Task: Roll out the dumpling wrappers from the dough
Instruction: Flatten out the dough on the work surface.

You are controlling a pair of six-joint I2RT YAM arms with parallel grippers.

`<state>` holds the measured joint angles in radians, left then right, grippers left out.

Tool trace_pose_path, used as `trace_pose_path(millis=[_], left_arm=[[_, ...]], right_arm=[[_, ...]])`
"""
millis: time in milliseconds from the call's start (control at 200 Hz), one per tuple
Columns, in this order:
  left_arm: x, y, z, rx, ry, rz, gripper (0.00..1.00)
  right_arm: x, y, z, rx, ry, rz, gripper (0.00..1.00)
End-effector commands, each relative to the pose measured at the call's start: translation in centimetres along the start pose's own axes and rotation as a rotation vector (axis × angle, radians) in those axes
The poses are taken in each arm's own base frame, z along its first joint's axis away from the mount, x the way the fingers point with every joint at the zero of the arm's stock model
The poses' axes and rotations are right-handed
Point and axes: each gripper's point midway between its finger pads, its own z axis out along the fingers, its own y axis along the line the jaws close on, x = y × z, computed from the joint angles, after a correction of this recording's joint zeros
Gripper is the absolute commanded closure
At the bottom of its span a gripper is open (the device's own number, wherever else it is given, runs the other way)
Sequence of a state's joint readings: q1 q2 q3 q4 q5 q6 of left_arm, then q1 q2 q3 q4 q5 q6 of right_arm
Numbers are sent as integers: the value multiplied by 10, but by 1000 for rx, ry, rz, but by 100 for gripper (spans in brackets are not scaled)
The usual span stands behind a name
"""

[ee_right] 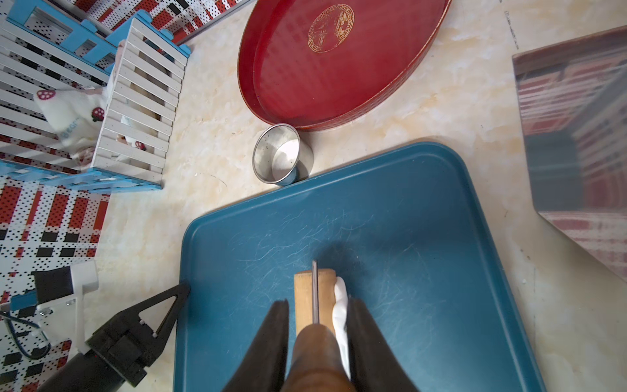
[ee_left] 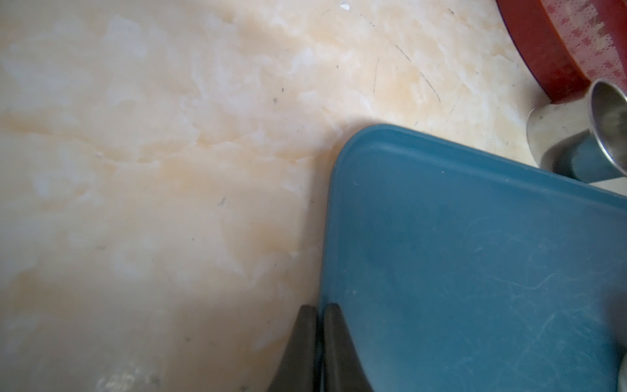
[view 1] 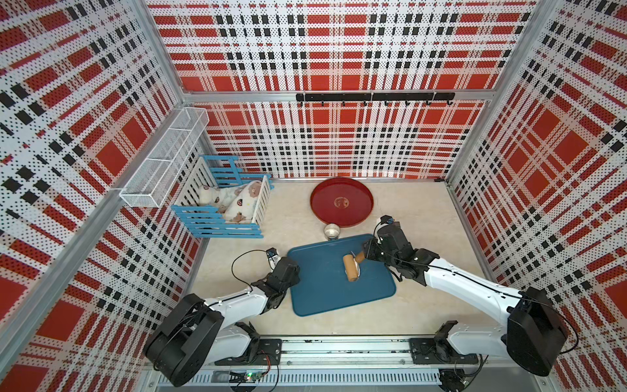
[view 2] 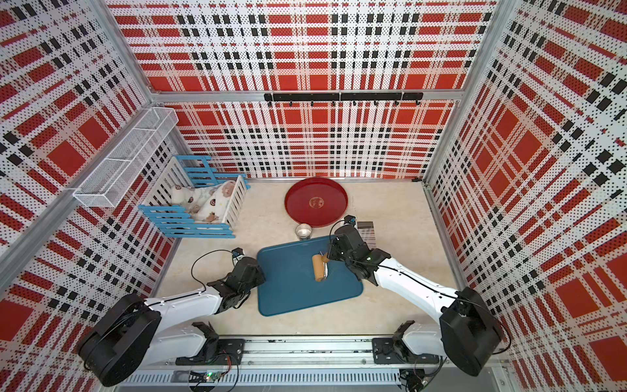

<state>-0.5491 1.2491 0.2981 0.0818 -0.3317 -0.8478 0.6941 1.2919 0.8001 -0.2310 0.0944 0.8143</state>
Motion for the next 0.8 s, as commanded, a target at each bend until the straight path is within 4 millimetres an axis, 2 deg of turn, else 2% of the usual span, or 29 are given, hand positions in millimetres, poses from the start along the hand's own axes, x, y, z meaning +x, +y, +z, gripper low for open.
trace_pose_path(millis=[0,165,311,792], left_arm=[[-9,-1,1,-1,-16,-76,100],[-10,3,-2,-3,-24,-86,100],[-11,6,-4,-4,-29,-90,100],[-11,7,-4,-3,-31,-94,100]], right_arm=[[70,-56,1,188,256,-59,100],[52,-78,-10,249,222,-76,100],[48,-96,-17,296,220,-93,100],[48,-117,-27,337,224,-87,100]])
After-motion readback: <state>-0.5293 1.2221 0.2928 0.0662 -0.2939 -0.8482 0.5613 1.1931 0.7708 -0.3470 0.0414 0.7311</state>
